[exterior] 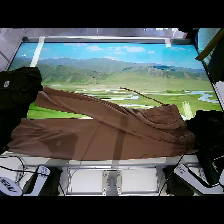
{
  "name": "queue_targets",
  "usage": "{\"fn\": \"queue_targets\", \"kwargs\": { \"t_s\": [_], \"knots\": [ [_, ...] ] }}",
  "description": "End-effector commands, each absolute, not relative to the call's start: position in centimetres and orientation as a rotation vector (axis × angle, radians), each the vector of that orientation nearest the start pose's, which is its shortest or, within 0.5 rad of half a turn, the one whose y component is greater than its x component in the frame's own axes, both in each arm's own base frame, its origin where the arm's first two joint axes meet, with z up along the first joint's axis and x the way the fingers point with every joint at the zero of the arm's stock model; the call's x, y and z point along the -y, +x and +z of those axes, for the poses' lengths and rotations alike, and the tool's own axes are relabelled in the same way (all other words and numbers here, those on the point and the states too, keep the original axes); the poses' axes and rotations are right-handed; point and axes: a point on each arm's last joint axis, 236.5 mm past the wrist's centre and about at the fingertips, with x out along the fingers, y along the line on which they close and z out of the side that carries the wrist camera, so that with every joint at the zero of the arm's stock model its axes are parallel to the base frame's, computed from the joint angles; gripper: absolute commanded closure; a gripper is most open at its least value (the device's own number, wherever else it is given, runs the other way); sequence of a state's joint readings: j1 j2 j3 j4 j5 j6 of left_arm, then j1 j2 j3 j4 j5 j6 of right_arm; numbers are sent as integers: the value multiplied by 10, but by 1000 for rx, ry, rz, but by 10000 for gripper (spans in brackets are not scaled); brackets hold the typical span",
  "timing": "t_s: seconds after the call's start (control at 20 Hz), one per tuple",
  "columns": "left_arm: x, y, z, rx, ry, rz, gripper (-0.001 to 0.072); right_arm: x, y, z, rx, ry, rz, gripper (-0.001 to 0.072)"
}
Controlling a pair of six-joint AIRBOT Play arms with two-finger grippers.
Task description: Fold the clothes and pants, and hang the long-sleeved shirts on hangers.
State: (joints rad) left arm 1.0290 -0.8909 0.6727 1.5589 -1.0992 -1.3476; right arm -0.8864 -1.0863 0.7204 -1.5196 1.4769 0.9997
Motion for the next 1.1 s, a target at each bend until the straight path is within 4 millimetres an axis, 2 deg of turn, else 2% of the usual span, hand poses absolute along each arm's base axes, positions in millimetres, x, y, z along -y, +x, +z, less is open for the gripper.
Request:
{"fn": "queue_targets", "kwargs": {
  "t_s": [0.0,0.05,0.1,0.2,0.25,0.3,0.35,0.45,0.6,0.7,0.8,0.9,1.05],
  "knots": [
    [-246,160,-6,-1129,-503,764,454,148,149,-36,-1630,452,-146,463],
    [-253,181,19,-1026,-539,766,152,154,167,-15,-1567,448,-146,306],
    [-257,205,47,-913,-572,736,35,162,187,8,-1482,444,-165,295],
    [-250,265,113,-649,-640,598,40,173,235,53,-1267,440,-175,296],
    [-242,290,138,-569,-610,519,40,175,264,76,-1129,450,-159,298],
    [-231,311,152,-537,-598,461,40,175,289,94,-1017,461,-143,300],
    [-217,330,150,-557,-584,406,40,175,308,105,-937,470,-140,300],
    [-197,364,122,-638,-625,351,40,164,326,99,-936,468,-109,300],
    [-173,410,45,-831,-691,312,40,134,342,76,-1022,521,-35,299],
    [-151,433,-1,-944,-700,258,40,118,349,69,-1051,549,-15,300],
    [-137,448,-38,-1022,-712,233,40,106,352,69,-1063,559,0,300],
    [-135,461,-61,-1031,-739,246,41,95,350,68,-1090,570,22,300],
    [-132,489,-64,-948,-758,235,44,79,345,66,-1137,585,55,308]
  ]
}}
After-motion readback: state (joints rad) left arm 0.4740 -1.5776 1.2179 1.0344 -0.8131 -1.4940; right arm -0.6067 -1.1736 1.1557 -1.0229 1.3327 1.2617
